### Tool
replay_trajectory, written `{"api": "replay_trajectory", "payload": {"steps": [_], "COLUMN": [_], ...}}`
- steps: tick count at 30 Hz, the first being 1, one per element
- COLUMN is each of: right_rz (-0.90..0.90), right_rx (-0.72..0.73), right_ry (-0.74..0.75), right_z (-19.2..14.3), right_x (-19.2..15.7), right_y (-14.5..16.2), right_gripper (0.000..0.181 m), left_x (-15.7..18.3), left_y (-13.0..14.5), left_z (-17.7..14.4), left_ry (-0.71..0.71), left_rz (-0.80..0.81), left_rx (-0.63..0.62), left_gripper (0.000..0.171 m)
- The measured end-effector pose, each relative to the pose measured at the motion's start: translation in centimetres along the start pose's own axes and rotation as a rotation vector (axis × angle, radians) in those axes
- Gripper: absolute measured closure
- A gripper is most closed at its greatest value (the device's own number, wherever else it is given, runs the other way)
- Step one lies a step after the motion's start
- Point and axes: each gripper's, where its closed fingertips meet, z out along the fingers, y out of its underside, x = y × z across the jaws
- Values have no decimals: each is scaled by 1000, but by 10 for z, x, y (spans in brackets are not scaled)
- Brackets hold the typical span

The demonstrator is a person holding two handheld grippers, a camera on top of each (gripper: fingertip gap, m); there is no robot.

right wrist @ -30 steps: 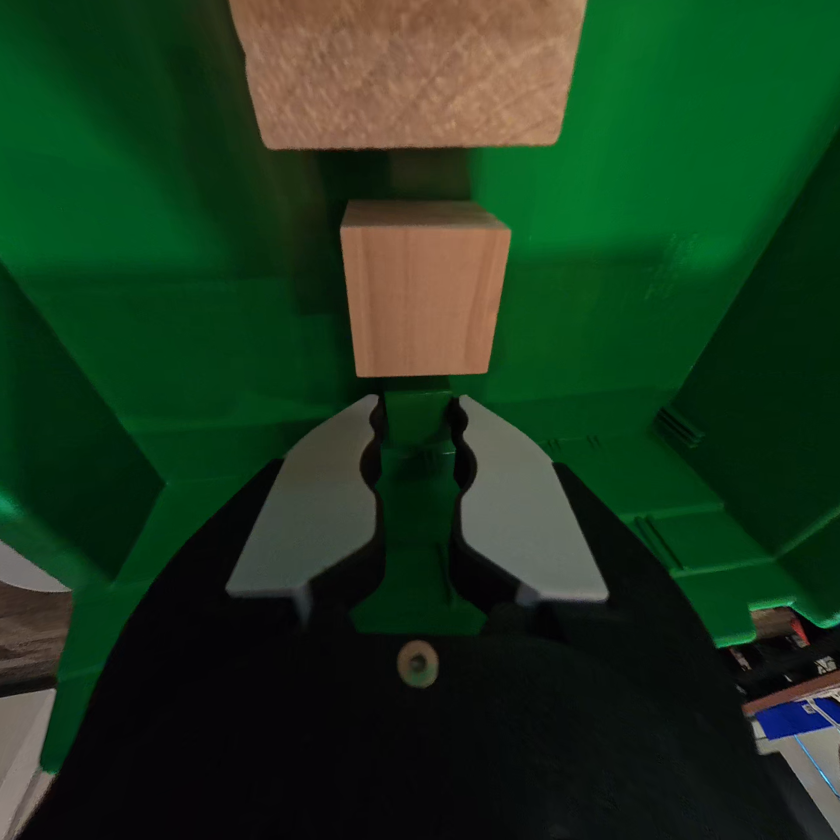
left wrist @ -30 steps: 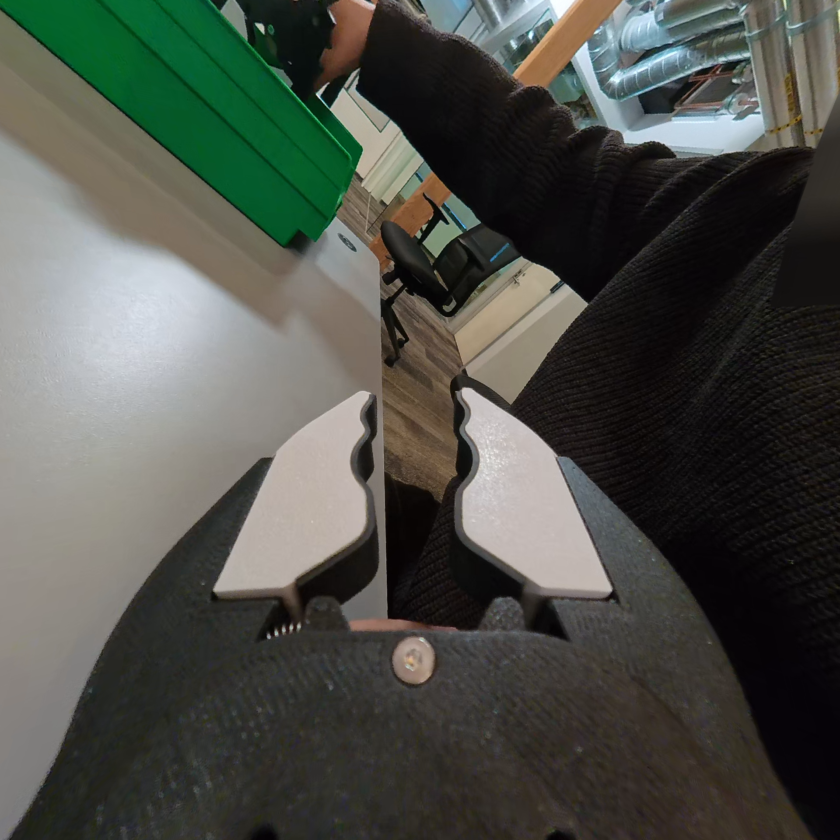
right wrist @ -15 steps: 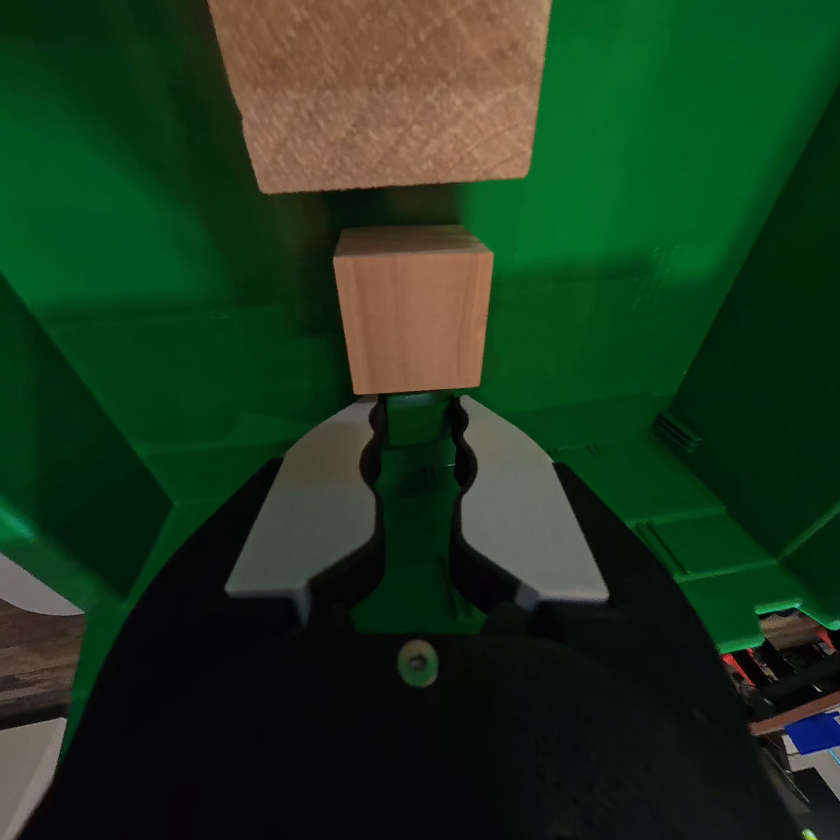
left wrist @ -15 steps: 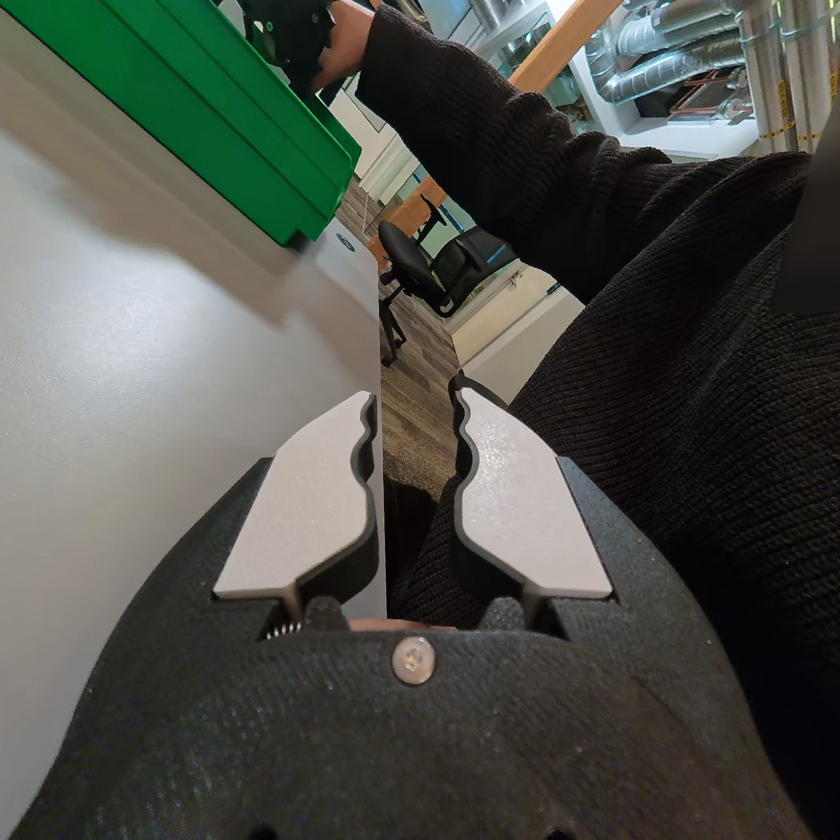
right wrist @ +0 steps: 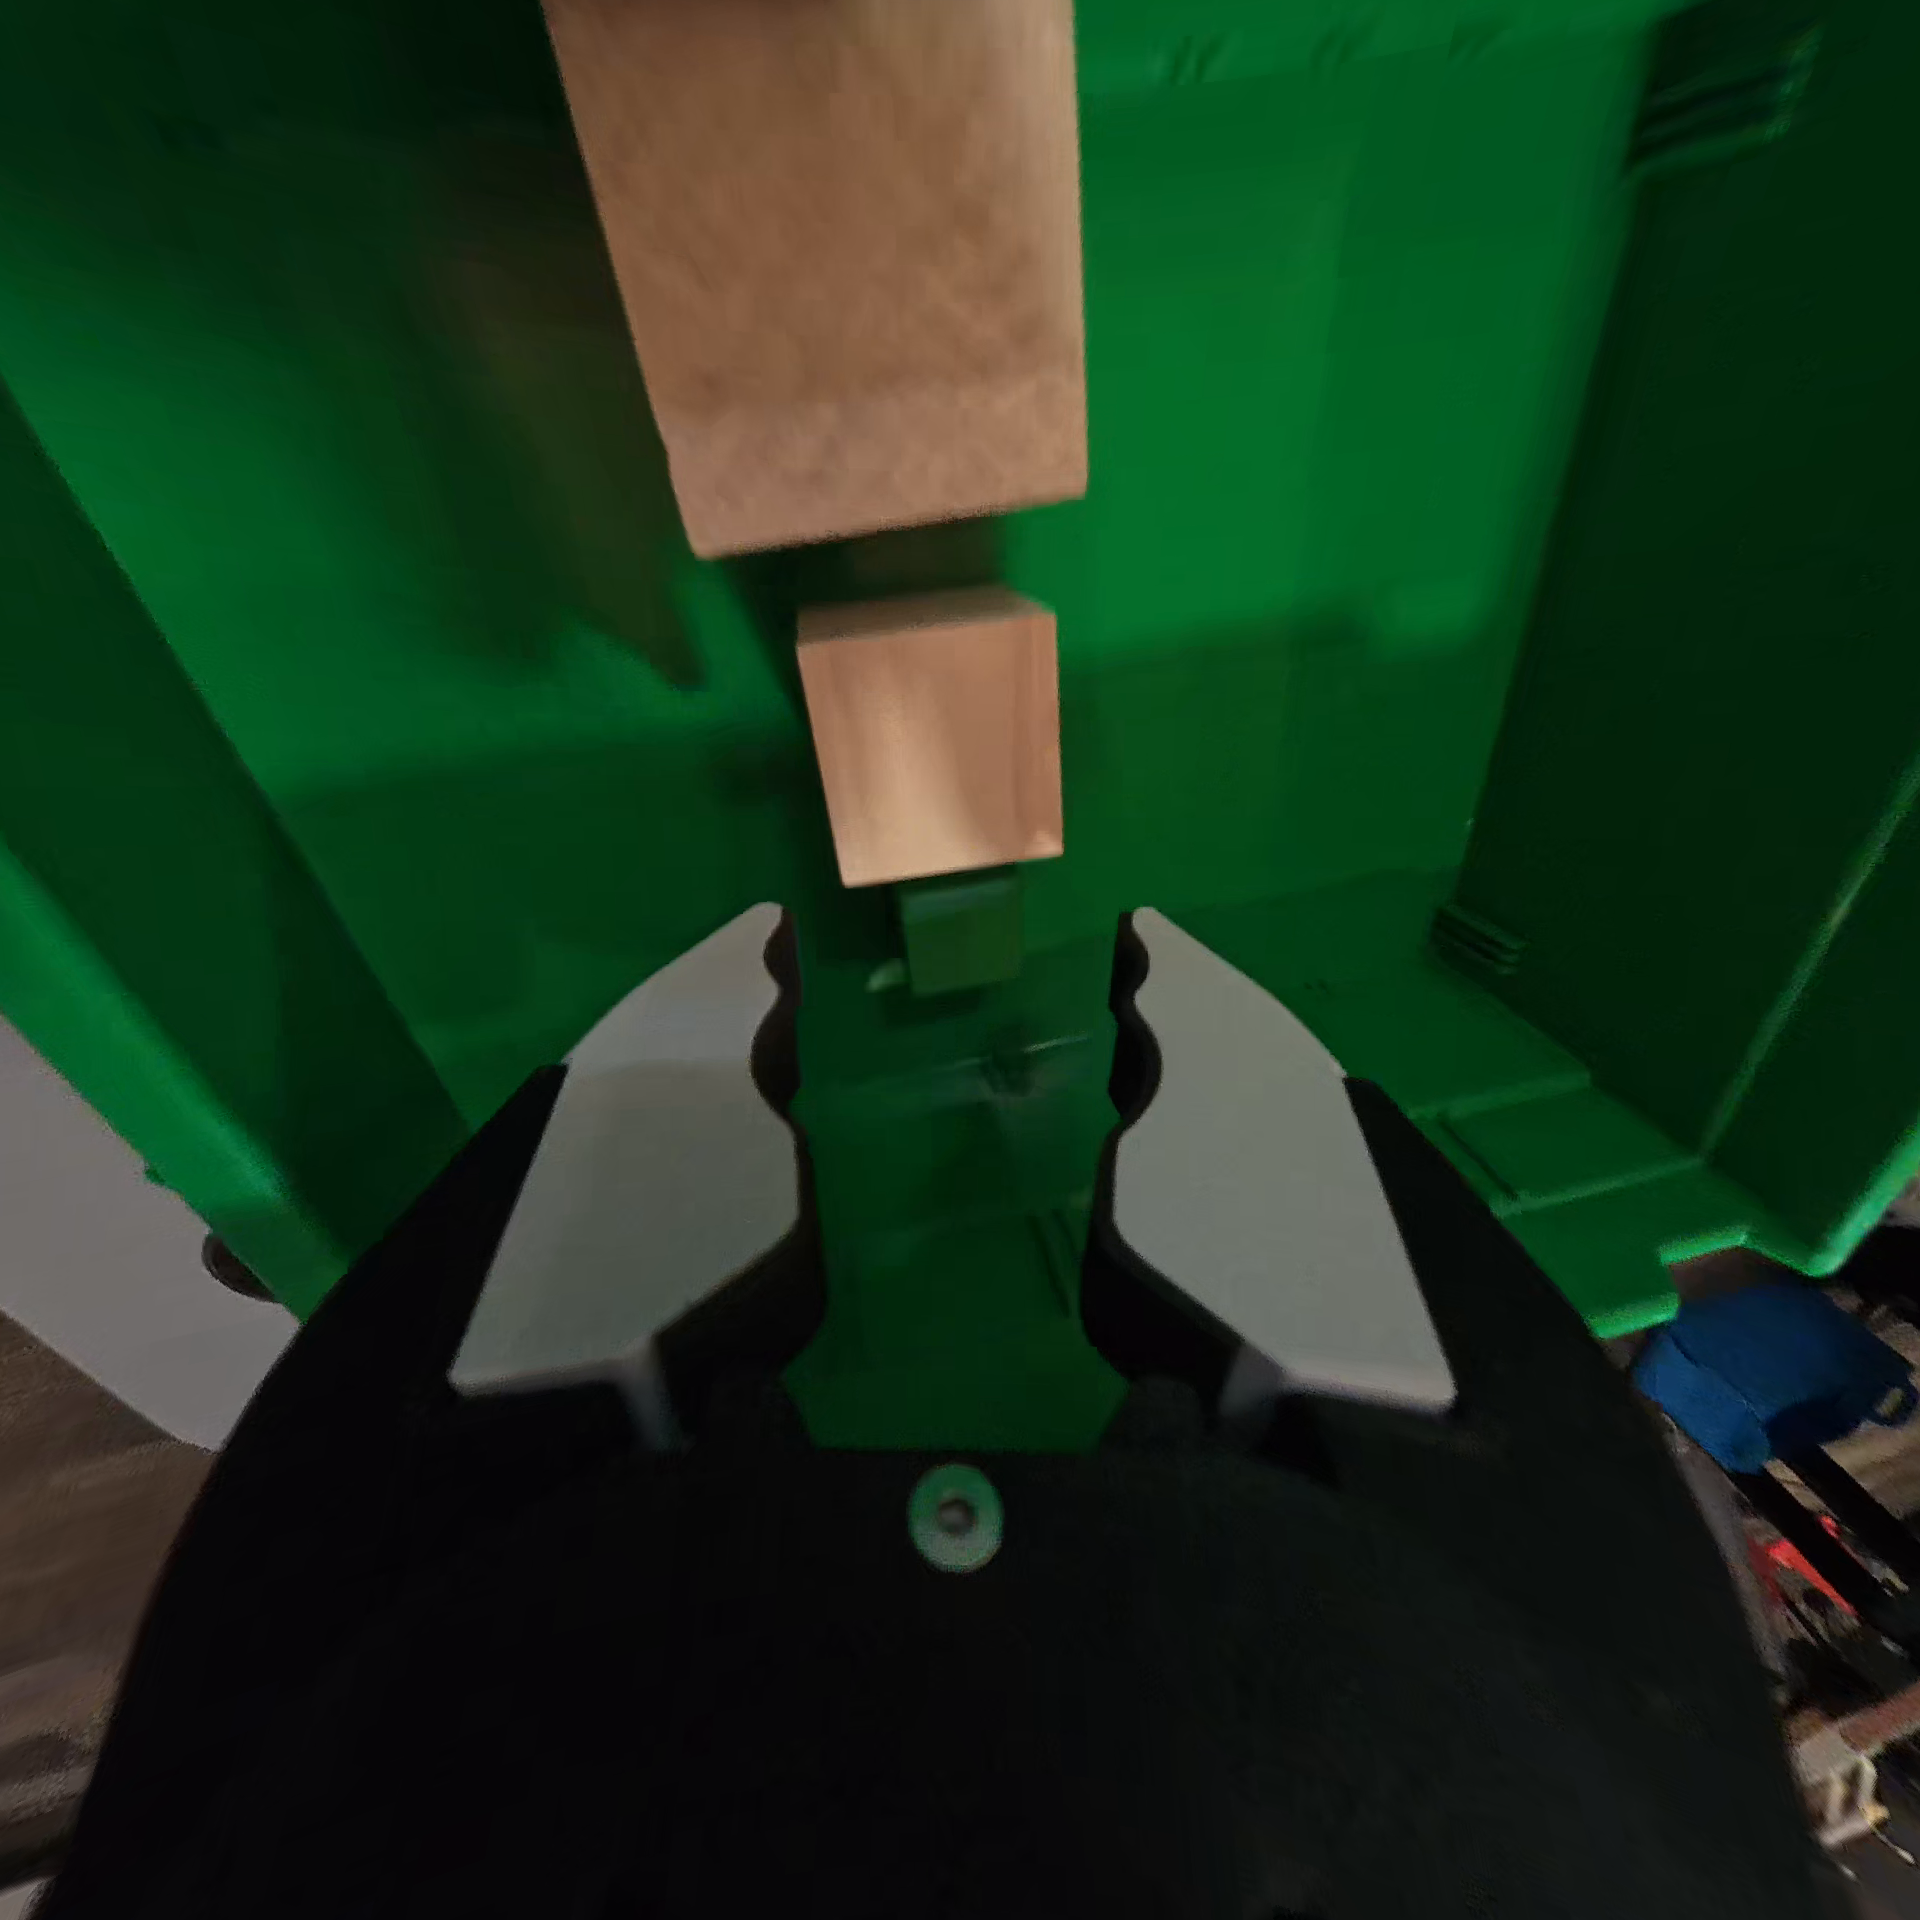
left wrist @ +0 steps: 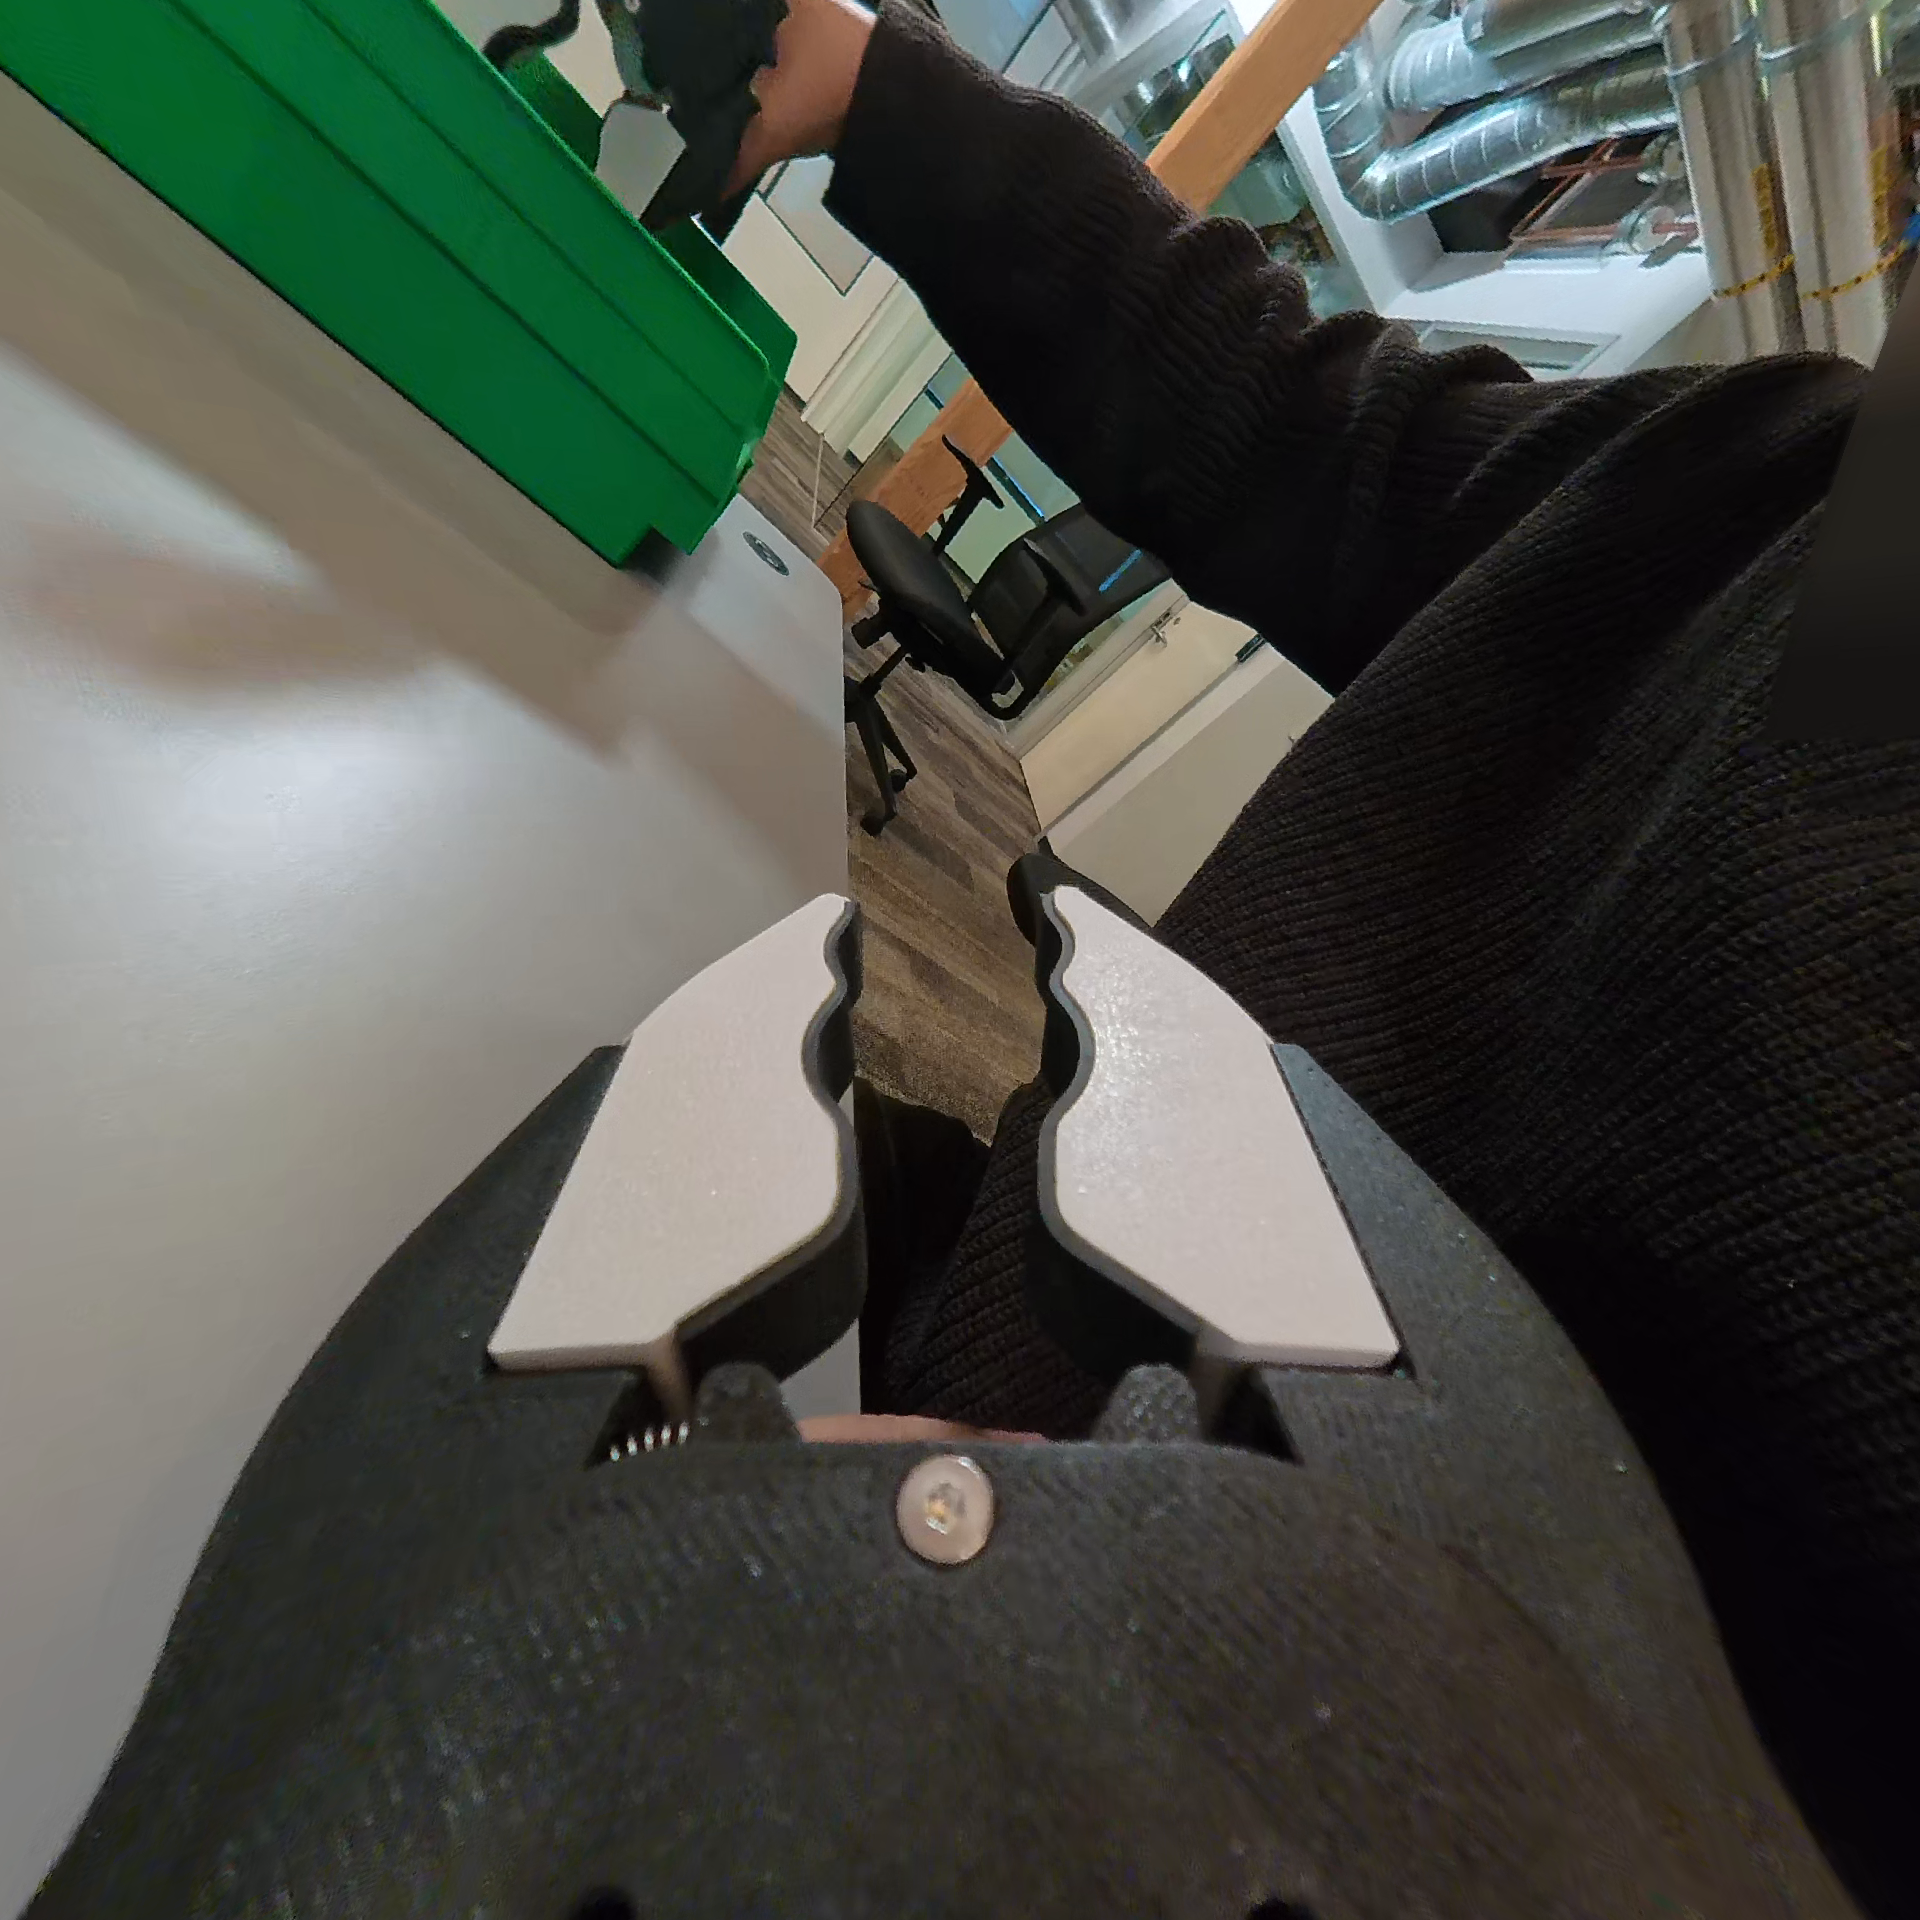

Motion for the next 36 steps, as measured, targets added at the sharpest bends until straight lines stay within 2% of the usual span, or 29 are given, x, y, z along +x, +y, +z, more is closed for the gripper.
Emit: {"api": "replay_trajectory", "payload": {"steps": [5,9,20,24,27,29,31,33,36], "right_rz": [-48,-64,-62,-37,36,94,164,225,325], "right_rx": [-28,-39,-7,-15,47,132,292,552,1011], "right_ry": [6,-13,-26,-23,20,70,135,215,372], "right_z": [12,19,18,11,-12,-36,-68,-116,-208], "right_x": [-1,-1,-4,-4,2,5,4,-3,-26], "right_y": [-15,-20,-23,-19,-19,-27,-54,-101,-169], "right_gripper": [120,136,136,121,115,116,117,113,113], "left_x": [4,6,3,5,9,12,17,22,24], "left_y": [0,-1,-4,-5,-7,-9,-11,-14,-22], "left_z": [-1,-2,-2,-1,-1,-1,-1,-2,-6], "left_ry": [7,-1,7,12,18,20,25,24,-36], "left_rz": [4,22,-6,-11,0,13,26,48,98], "left_rx": [2,3,27,31,34,32,33,39,41], "left_gripper": [139,139,140,139,140,140,140,140,138]}}
